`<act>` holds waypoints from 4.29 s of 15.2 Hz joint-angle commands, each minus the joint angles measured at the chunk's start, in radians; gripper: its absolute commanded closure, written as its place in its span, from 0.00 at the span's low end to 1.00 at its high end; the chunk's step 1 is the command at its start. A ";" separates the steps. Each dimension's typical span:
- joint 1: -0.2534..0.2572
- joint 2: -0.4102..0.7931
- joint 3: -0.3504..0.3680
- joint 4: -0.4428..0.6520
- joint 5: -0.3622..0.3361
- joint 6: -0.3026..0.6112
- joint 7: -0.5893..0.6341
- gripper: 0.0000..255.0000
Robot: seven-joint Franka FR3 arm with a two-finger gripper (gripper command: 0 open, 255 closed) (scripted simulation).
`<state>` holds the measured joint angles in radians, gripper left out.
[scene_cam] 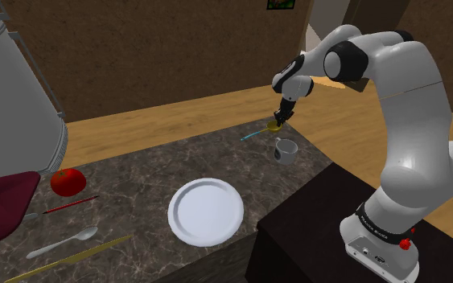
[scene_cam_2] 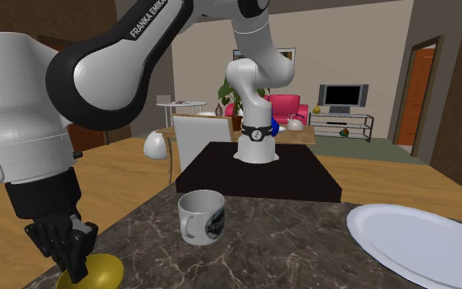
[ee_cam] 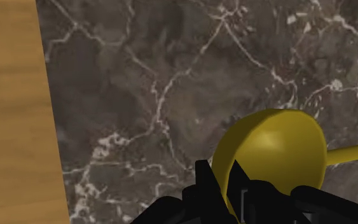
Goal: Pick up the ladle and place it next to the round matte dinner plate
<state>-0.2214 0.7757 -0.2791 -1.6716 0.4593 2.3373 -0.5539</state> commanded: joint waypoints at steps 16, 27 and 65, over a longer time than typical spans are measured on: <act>0.026 -0.124 -0.038 -0.021 -0.047 -0.100 0.038 1.00; 0.042 -0.211 -0.065 -0.009 -0.087 -0.194 0.071 1.00; 0.608 -0.031 0.093 0.305 -0.162 -0.199 0.859 1.00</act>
<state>0.3742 0.7233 -0.1892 -1.4019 0.2994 2.1494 0.2821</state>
